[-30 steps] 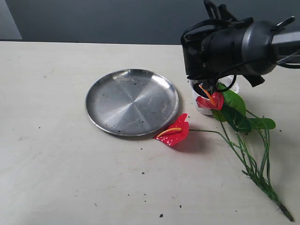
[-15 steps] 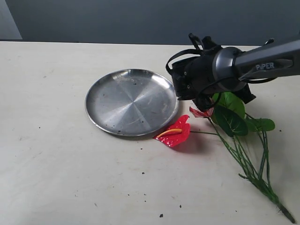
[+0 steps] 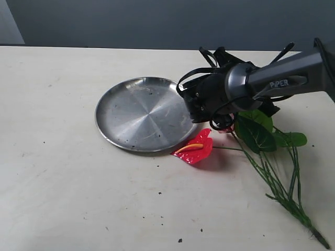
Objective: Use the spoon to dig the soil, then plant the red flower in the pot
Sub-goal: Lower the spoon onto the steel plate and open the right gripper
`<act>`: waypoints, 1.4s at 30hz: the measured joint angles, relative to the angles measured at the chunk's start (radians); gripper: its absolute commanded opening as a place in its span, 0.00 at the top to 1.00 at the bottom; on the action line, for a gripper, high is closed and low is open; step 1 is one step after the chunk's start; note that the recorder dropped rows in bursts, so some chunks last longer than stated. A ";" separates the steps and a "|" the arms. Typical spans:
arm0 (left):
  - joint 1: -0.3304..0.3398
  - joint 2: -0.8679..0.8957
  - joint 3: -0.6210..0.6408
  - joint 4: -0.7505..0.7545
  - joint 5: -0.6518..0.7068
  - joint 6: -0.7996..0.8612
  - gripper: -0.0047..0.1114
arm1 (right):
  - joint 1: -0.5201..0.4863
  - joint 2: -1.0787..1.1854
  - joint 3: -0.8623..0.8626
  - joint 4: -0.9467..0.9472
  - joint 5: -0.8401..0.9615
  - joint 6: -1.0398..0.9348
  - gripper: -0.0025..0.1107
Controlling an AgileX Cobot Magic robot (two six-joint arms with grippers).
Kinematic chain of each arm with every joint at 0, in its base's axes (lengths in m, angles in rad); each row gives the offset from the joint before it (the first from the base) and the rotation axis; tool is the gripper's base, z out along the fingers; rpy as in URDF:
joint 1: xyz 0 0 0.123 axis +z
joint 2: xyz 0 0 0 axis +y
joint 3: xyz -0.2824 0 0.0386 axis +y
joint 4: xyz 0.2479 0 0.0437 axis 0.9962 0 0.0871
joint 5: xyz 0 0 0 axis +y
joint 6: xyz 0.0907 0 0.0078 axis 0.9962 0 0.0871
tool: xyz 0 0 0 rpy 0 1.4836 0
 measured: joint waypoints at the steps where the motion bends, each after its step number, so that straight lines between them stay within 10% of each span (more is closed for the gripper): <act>1: 0.000 0.000 0.000 0.000 0.000 0.000 0.95 | -0.002 0.000 0.000 0.000 0.000 0.003 0.98; 42: 0.000 0.000 0.000 0.000 0.000 0.000 0.95 | -0.024 0.017 -0.005 -0.018 -0.017 0.060 0.98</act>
